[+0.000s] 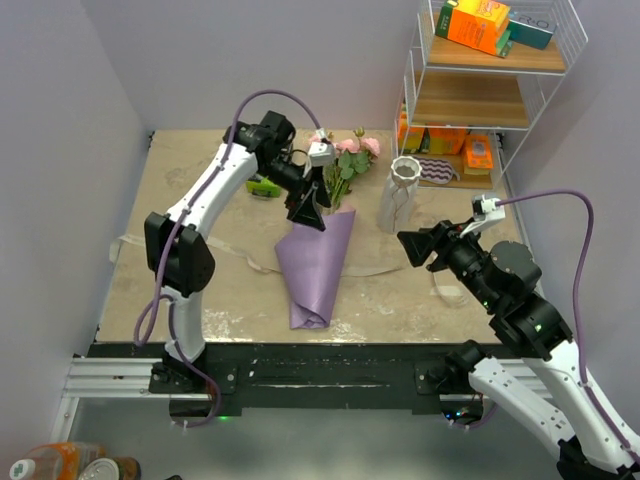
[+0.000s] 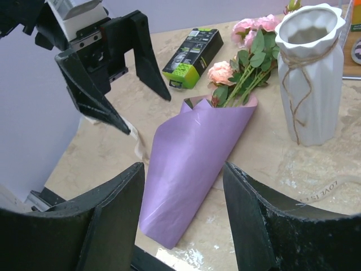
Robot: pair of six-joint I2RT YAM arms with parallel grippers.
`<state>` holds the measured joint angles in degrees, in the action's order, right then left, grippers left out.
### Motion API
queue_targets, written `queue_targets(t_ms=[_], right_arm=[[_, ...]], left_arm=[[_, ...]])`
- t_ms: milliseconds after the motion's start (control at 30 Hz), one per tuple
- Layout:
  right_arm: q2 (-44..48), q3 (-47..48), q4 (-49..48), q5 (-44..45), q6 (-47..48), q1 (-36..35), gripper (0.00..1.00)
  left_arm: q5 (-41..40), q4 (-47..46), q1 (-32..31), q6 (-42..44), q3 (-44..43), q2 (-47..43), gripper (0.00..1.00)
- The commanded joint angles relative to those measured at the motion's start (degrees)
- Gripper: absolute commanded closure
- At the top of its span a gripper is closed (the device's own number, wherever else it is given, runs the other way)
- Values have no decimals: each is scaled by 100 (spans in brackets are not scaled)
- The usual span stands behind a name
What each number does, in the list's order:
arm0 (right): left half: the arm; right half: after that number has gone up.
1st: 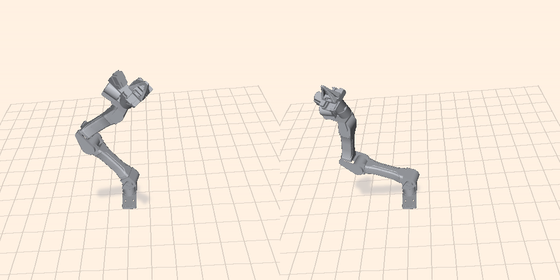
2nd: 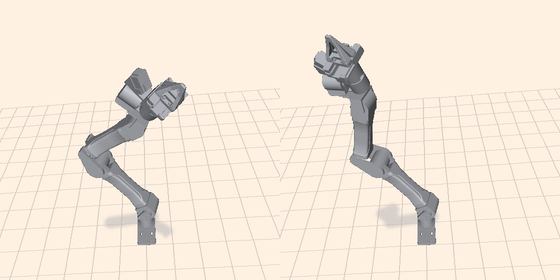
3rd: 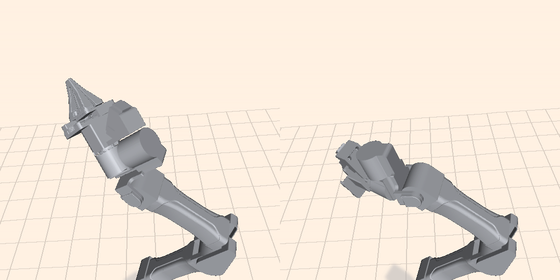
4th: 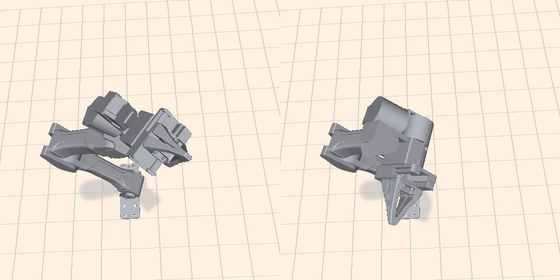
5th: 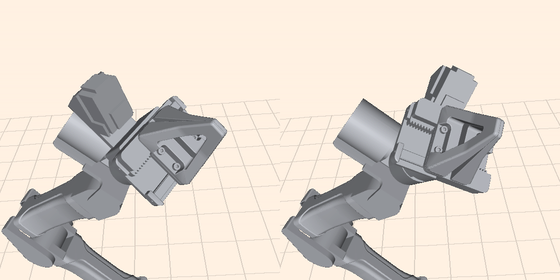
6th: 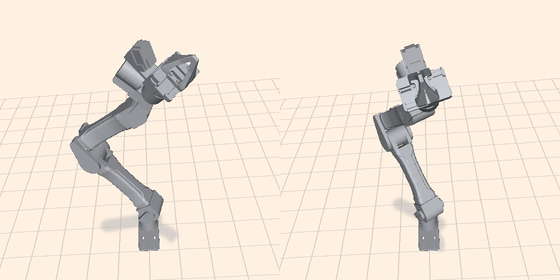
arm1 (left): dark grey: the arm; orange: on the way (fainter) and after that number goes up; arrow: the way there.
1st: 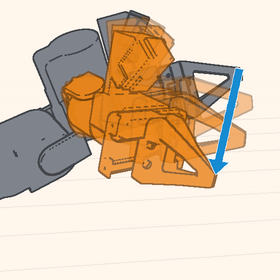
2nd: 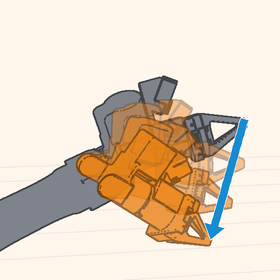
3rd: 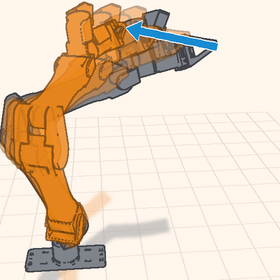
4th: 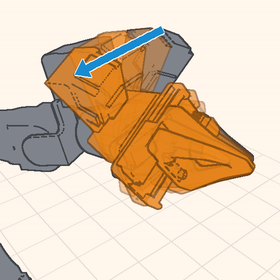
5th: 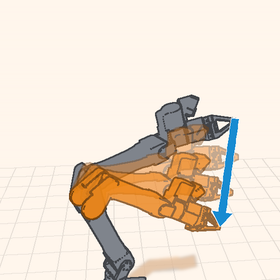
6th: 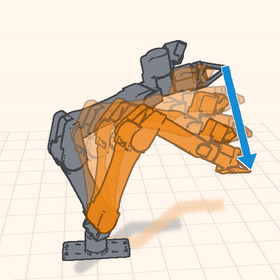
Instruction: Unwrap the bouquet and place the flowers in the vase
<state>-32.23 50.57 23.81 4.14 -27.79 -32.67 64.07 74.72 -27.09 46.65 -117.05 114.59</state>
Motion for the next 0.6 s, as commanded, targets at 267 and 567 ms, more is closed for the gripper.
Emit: queue_targets(t_ms=[267,567], right_arm=[[59,-20,-87,-89,37,6,39],[68,-161,-193,-177,2,6,39]], left_arm=[[-510,69,1065,1504,1334,371,1],[-466,61,1092,1777,1510,749,1]])
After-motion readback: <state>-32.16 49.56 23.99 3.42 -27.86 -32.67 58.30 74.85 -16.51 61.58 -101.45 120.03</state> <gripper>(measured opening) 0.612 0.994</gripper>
